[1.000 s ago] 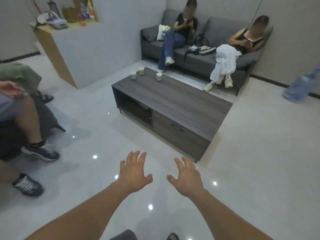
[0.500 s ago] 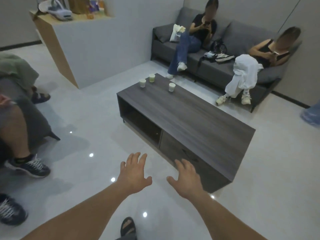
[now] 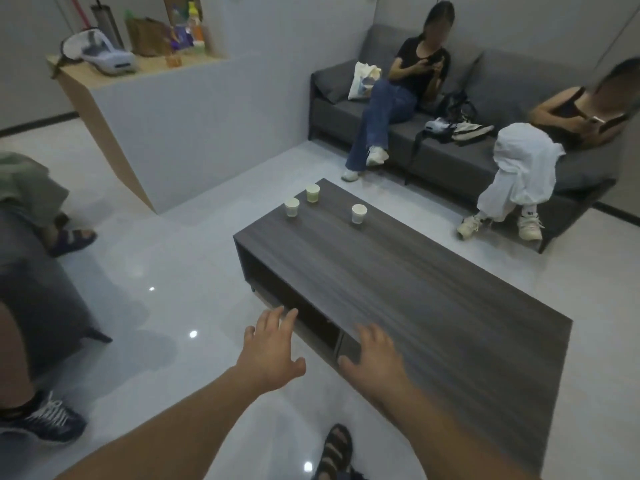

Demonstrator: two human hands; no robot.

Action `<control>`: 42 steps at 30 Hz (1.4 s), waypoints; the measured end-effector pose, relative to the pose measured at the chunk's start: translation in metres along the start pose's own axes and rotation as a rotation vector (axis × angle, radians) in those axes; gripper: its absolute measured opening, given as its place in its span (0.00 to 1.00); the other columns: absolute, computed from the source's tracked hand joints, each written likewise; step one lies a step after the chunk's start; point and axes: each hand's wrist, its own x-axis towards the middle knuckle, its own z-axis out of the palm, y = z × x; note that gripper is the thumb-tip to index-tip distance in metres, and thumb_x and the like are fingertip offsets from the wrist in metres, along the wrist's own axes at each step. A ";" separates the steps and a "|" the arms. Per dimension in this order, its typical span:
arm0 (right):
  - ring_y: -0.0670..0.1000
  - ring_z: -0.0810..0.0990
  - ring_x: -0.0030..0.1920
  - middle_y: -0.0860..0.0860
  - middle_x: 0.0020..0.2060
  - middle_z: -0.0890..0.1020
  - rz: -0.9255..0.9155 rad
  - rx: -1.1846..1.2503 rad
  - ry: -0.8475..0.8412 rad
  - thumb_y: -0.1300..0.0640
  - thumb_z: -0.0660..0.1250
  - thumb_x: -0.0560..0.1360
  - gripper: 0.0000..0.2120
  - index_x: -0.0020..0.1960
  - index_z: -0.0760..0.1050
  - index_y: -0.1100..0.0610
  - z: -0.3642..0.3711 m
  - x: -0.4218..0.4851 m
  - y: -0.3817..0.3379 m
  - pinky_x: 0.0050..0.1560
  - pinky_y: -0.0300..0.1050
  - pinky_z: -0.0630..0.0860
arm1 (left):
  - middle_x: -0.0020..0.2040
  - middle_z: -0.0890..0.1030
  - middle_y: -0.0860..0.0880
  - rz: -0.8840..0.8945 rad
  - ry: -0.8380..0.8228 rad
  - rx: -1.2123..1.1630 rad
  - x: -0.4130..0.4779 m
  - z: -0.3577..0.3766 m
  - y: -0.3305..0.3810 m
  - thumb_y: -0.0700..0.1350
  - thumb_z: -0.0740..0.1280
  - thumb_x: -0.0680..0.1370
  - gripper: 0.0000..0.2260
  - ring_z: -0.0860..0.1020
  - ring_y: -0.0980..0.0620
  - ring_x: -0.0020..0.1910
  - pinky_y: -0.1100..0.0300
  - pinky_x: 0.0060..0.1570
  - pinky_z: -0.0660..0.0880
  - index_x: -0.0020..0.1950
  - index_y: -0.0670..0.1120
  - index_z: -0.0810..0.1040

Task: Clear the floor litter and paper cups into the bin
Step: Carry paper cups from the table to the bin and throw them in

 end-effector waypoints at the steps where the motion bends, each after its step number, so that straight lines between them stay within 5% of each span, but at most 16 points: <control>1: 0.54 0.55 0.76 0.52 0.78 0.54 -0.013 -0.001 0.000 0.36 0.61 0.75 0.38 0.78 0.51 0.50 -0.007 0.021 -0.005 0.73 0.55 0.60 | 0.78 0.50 0.50 -0.008 -0.003 0.004 0.016 -0.007 -0.001 0.62 0.65 0.71 0.42 0.49 0.46 0.76 0.44 0.72 0.55 0.77 0.54 0.47; 13: 0.54 0.53 0.77 0.51 0.78 0.52 -0.048 -0.028 -0.061 0.38 0.62 0.76 0.39 0.79 0.49 0.51 -0.058 0.211 -0.058 0.74 0.54 0.58 | 0.78 0.51 0.50 -0.037 -0.045 -0.041 0.200 -0.055 -0.035 0.61 0.66 0.71 0.42 0.49 0.46 0.76 0.44 0.73 0.55 0.78 0.52 0.47; 26: 0.55 0.54 0.76 0.52 0.78 0.53 0.226 0.042 -0.100 0.38 0.62 0.76 0.39 0.79 0.49 0.50 -0.063 0.376 -0.112 0.73 0.54 0.61 | 0.78 0.51 0.48 0.132 -0.189 -0.033 0.404 -0.115 -0.118 0.58 0.69 0.70 0.43 0.49 0.46 0.76 0.47 0.73 0.55 0.78 0.51 0.48; 35: 0.56 0.55 0.76 0.52 0.78 0.53 0.359 0.083 -0.155 0.40 0.63 0.76 0.37 0.78 0.52 0.50 -0.060 0.497 -0.086 0.72 0.53 0.62 | 0.77 0.52 0.48 0.211 -0.312 -0.014 0.525 -0.102 -0.107 0.60 0.67 0.71 0.43 0.50 0.47 0.76 0.51 0.74 0.56 0.78 0.51 0.48; 42: 0.57 0.52 0.76 0.53 0.77 0.53 0.412 0.097 -0.039 0.44 0.64 0.75 0.35 0.78 0.54 0.51 -0.061 0.639 -0.031 0.72 0.55 0.61 | 0.75 0.56 0.46 0.252 -0.351 -0.040 0.669 -0.055 -0.072 0.57 0.70 0.70 0.42 0.54 0.46 0.74 0.51 0.72 0.59 0.77 0.48 0.52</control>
